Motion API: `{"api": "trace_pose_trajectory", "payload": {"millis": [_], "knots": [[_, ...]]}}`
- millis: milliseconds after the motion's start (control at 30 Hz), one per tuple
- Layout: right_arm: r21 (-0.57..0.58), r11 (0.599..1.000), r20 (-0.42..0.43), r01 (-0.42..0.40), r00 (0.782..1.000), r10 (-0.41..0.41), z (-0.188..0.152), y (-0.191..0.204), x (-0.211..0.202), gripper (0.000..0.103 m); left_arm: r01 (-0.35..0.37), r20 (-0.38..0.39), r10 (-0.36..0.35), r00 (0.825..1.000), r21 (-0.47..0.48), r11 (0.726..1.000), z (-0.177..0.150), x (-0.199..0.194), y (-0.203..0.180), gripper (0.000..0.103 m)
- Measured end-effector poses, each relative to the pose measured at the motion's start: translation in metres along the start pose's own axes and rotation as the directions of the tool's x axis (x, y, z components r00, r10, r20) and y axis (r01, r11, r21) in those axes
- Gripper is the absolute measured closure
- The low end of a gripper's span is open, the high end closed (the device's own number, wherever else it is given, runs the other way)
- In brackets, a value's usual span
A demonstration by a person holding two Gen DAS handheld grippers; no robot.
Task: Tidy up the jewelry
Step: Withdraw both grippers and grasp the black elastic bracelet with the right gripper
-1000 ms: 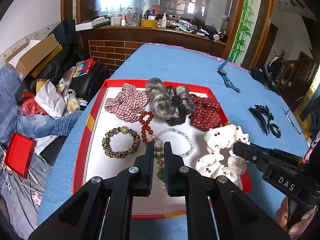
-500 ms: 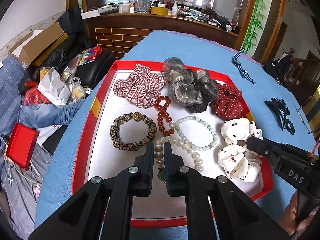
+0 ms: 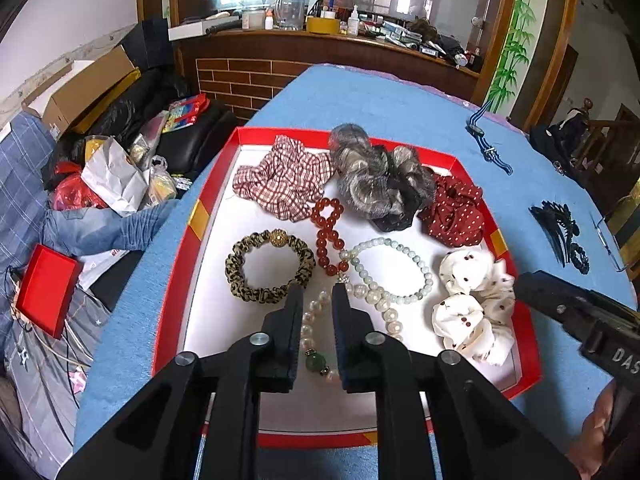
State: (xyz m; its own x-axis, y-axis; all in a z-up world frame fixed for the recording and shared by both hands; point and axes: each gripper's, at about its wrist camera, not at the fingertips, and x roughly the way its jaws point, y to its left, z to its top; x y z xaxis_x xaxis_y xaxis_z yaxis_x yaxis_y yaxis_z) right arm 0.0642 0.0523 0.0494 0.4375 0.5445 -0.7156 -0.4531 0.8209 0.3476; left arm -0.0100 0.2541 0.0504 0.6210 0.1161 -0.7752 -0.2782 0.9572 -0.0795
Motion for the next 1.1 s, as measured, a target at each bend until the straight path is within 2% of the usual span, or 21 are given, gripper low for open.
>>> {"api": "trace_pose_trajectory", "payload": {"millis": [267,367,500,600,800,933,1033,1100], "knots": [[0.062,0.997,0.102,-0.037,0.994,0.031,0.009,-0.028,-0.050,0.061,0.003,0.031,-0.004,1.000,0.033,0.999,0.004,-0.020,-0.019,0.088],[0.099,0.995,0.133,-0.022,0.991,0.009,0.013,-0.051,-0.068,0.061,0.014,0.040,-0.016,0.999,0.055,0.998,0.007,-0.028,-0.033,0.087],[0.184,0.982,0.162,0.033,0.985,-0.063,0.018,-0.101,-0.091,0.061,0.037,0.038,-0.041,0.998,0.094,0.995,0.010,-0.034,-0.056,0.087],[0.266,0.958,0.142,0.108,0.979,-0.149,0.021,-0.145,-0.103,0.062,0.059,0.028,-0.063,0.998,0.132,0.989,0.015,-0.036,-0.079,0.085],[0.397,0.876,0.002,0.274,0.954,-0.299,0.024,-0.234,-0.099,0.062,0.142,-0.017,-0.141,0.990,0.205,0.968,0.028,-0.034,-0.141,0.076],[0.442,0.852,-0.050,0.281,0.956,-0.289,0.019,-0.269,-0.084,0.063,0.199,-0.068,-0.188,0.980,0.249,0.948,0.039,-0.024,-0.190,0.071],[0.433,0.867,-0.051,0.247,0.967,-0.250,0.019,-0.272,-0.075,0.064,0.221,-0.100,-0.201,0.974,0.262,0.939,0.049,-0.010,-0.222,0.070],[0.404,0.882,-0.042,0.242,0.968,-0.246,0.022,-0.265,-0.070,0.065,0.239,-0.121,-0.214,0.969,0.252,0.938,0.055,0.001,-0.238,0.060]]}}
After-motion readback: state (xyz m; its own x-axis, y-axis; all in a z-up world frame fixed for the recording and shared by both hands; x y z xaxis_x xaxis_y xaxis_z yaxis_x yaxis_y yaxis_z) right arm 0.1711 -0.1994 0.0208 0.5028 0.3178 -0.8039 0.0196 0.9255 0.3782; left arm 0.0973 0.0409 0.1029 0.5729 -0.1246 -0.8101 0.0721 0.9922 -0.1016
